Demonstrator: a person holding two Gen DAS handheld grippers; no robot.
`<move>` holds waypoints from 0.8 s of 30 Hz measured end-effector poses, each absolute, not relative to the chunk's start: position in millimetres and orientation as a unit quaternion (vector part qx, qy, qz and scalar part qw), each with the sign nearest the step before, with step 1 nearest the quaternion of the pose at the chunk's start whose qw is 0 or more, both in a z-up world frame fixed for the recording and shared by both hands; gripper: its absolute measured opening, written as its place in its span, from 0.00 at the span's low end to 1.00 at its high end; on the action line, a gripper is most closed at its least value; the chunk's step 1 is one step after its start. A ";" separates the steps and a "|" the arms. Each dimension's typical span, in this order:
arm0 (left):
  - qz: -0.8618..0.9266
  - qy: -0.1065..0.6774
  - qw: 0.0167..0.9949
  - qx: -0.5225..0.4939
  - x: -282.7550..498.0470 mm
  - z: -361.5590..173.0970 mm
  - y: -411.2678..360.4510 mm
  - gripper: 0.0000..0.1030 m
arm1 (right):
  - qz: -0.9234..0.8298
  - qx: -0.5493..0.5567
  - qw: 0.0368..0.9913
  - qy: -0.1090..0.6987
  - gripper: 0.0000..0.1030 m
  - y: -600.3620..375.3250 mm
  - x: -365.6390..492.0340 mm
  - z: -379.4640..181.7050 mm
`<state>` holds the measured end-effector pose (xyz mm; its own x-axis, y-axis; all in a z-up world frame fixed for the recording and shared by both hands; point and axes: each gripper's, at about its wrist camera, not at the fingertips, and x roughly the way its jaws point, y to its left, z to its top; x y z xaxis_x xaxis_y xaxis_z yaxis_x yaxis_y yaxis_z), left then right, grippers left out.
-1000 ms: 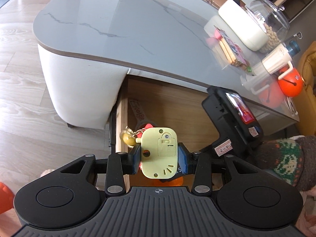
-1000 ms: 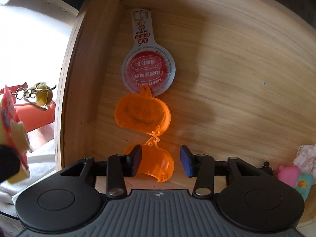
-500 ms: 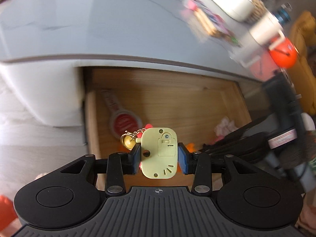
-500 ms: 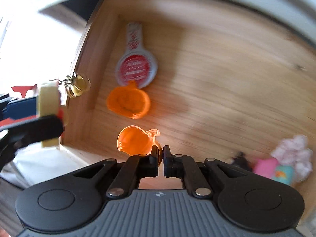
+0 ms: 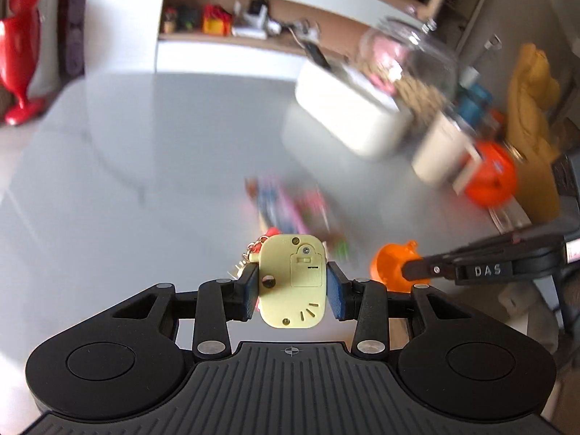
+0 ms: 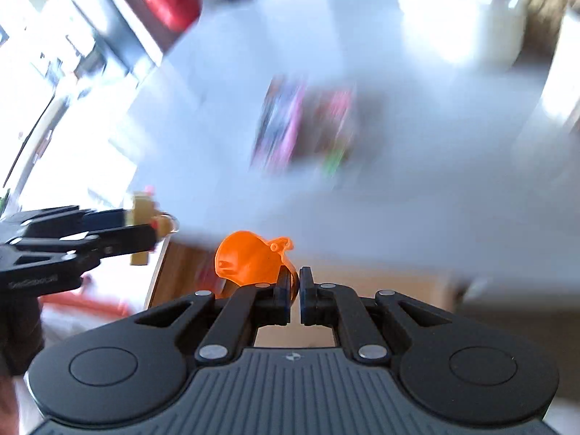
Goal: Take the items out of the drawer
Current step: 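Set the yellow toy and orange toy on the tabletop, opening both grippers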
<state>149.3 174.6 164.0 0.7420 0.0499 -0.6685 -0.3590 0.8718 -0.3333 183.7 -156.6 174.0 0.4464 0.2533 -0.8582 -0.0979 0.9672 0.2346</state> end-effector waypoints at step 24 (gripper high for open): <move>0.193 0.335 0.901 -0.195 175.2 124.3 205.9 0.43 | 0.027 0.091 0.875 0.474 0.32 -184.5 278.7 132.8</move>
<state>175.2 205.9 124.3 0.7005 0.2177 -0.6796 -0.4787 0.8496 -0.2213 278.7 -184.5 132.8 0.5489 0.1329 -0.8252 0.0397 0.9820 0.1846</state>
